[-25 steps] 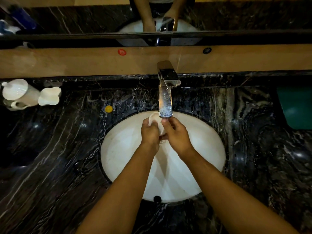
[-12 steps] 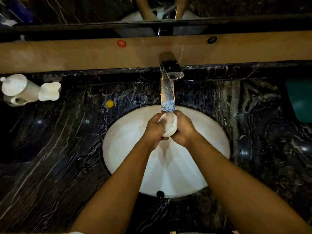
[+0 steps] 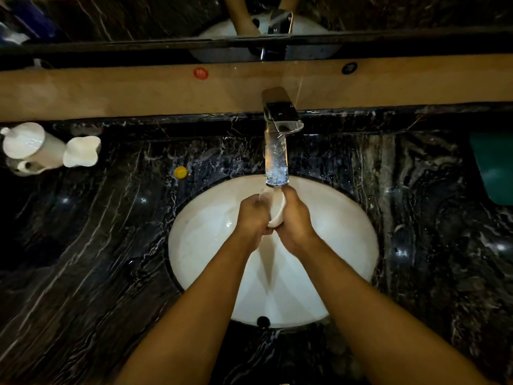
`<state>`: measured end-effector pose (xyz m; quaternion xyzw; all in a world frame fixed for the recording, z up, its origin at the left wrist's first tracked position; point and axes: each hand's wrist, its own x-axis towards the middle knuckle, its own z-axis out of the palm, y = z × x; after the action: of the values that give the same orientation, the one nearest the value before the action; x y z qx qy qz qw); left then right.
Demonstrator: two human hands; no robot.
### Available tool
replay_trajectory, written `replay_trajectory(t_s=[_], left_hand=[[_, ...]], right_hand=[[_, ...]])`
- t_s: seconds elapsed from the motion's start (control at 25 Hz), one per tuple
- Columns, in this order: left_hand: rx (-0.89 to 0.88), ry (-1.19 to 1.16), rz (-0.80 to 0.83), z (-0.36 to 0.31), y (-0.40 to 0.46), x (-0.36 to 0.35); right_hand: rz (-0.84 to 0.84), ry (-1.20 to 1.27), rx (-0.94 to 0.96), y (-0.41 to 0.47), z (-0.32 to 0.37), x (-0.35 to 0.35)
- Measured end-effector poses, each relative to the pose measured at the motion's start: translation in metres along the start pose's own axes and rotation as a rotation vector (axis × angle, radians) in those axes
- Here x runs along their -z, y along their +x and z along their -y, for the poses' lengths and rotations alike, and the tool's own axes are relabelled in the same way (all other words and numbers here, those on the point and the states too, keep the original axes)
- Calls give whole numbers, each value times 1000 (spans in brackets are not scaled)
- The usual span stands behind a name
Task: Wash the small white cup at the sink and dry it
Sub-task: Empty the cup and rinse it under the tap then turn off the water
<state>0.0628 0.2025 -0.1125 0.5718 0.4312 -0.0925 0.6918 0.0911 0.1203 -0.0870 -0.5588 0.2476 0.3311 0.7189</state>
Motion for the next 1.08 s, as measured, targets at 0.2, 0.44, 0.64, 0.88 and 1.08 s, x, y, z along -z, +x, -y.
replay_trajectory(t_s=[0.2, 0.44, 0.64, 0.88, 1.08], left_hand=[[-88, 53, -67, -3, 4, 4], [107, -141, -27, 2, 0, -6], [-71, 9, 67, 8, -7, 2], [-109, -40, -39, 5, -2, 5], [-94, -176, -144, 0, -3, -1]], right_hand=[[98, 148, -296, 3, 23, 3], [49, 82, 76, -10, -9, 1], [112, 128, -137, 1, 10, 10], [230, 193, -292, 4, 18, 12], [195, 362, -110, -5, -1, 8]])
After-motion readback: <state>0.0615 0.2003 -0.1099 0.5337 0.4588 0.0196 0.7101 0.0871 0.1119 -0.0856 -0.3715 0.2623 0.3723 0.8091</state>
